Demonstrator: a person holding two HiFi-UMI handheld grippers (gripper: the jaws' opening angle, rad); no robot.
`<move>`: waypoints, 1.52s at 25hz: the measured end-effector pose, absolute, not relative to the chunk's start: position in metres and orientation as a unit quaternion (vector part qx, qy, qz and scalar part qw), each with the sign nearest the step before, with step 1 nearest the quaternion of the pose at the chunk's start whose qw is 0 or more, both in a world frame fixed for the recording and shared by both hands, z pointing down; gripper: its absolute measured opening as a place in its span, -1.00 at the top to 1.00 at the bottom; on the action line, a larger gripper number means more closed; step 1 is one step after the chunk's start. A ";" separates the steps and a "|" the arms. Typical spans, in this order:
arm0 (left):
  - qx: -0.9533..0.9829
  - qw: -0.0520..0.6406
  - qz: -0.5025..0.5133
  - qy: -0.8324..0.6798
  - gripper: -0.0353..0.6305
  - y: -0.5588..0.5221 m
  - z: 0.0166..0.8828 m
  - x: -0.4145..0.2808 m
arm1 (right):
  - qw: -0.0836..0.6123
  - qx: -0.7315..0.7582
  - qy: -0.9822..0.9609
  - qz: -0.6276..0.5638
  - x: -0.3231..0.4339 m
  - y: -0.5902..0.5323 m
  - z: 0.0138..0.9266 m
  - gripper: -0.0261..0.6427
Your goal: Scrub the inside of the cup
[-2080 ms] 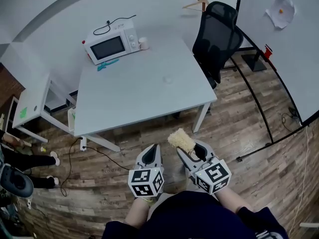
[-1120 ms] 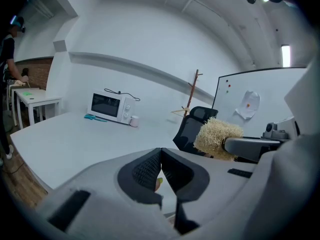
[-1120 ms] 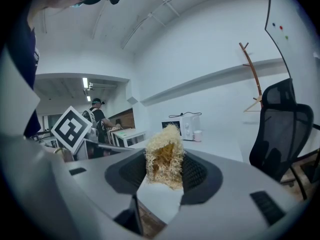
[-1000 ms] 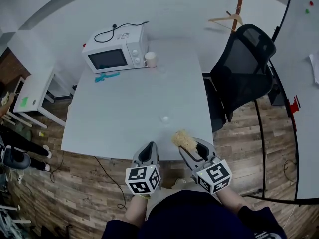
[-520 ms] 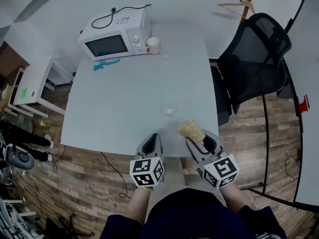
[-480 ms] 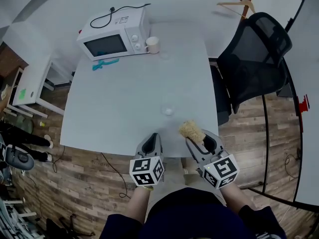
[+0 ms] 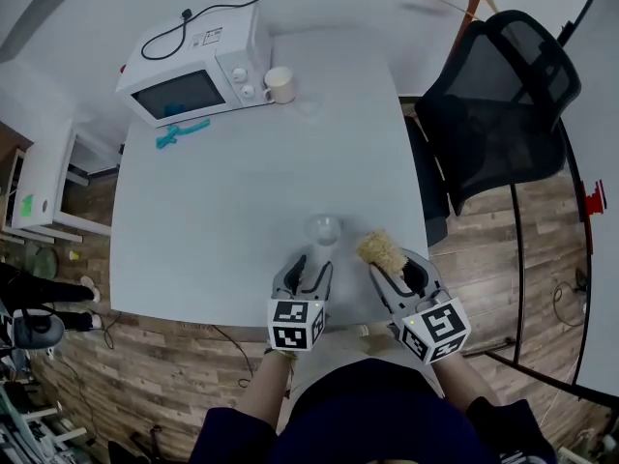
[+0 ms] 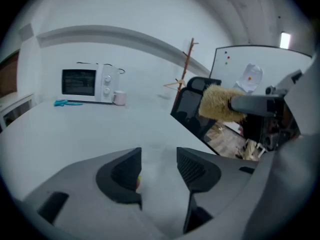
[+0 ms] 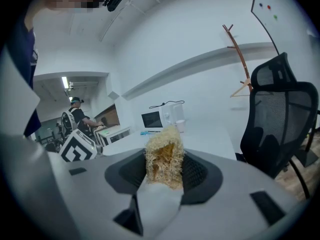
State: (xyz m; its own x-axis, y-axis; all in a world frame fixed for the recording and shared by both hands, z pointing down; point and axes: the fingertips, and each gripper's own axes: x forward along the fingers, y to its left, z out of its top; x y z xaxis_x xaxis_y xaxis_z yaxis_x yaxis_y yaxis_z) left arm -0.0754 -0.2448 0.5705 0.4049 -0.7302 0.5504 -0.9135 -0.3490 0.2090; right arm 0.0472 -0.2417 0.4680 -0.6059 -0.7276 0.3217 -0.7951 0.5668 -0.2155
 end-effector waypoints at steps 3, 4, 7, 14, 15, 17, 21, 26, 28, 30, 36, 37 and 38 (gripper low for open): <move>0.813 0.218 0.241 -0.484 0.10 -0.253 0.597 -0.067 | 0.103 0.443 -0.873 0.177 0.050 -0.257 0.473 0.38; 0.813 0.214 0.250 -0.480 0.06 -0.257 0.605 -0.065 | 0.104 0.447 -0.871 0.179 0.051 -0.262 0.475 0.39; 0.813 0.221 0.255 -0.474 -0.01 -0.271 0.622 -0.060 | 0.106 0.455 -0.865 0.185 0.054 -0.272 0.480 0.38; 0.816 0.234 0.264 -0.457 -0.04 -0.301 0.649 -0.049 | 0.117 0.463 -0.854 0.209 0.056 -0.281 0.497 0.38; 0.817 0.233 0.266 -0.456 -0.04 -0.304 0.651 -0.048 | 0.118 0.462 -0.853 0.211 0.055 -0.282 0.499 0.38; 0.817 0.231 0.268 -0.454 -0.04 -0.311 0.653 -0.046 | 0.121 0.461 -0.852 0.215 0.054 -0.284 0.502 0.38; 0.820 0.232 0.267 -0.450 -0.04 -0.319 0.657 -0.042 | 0.124 0.458 -0.853 0.217 0.052 -0.288 0.506 0.38; 0.820 0.218 0.269 -0.455 0.00 -0.320 0.656 -0.043 | 0.123 0.455 -0.856 0.214 0.050 -0.290 0.505 0.38; 0.820 0.217 0.269 -0.457 0.00 -0.320 0.653 -0.044 | 0.123 0.454 -0.856 0.212 0.050 -0.289 0.504 0.38; 0.820 0.212 0.268 -0.459 0.00 -0.319 0.648 -0.045 | 0.124 0.453 -0.857 0.211 0.051 -0.288 0.502 0.38; 0.830 0.170 0.275 -0.455 0.00 -0.312 0.626 -0.044 | 0.122 0.429 -0.874 0.194 0.042 -0.276 0.490 0.39; 0.831 0.160 0.278 -0.454 0.00 -0.311 0.622 -0.043 | 0.123 0.421 -0.879 0.188 0.039 -0.274 0.487 0.39; 0.833 0.150 0.281 -0.453 0.00 -0.309 0.618 -0.043 | 0.125 0.413 -0.884 0.180 0.036 -0.271 0.483 0.38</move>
